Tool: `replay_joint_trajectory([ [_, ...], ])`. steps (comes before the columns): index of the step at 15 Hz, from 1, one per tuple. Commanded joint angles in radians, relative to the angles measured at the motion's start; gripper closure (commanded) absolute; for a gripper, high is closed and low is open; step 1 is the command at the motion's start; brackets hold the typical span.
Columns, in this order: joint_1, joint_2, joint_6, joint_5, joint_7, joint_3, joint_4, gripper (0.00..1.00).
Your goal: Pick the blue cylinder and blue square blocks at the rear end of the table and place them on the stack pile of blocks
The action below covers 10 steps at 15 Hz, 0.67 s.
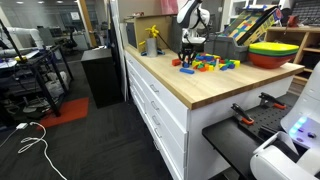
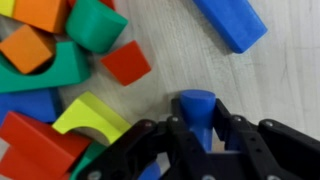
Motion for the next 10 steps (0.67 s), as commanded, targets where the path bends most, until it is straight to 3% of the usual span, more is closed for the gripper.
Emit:
replay_joint_trajectory([
  [1, -0.043, -0.053, 0.017, 0.056, 0.064, -0.032, -0.067, 0.92],
  [10, -0.153, -0.124, -0.006, 0.325, 0.076, -0.032, -0.094, 0.92],
])
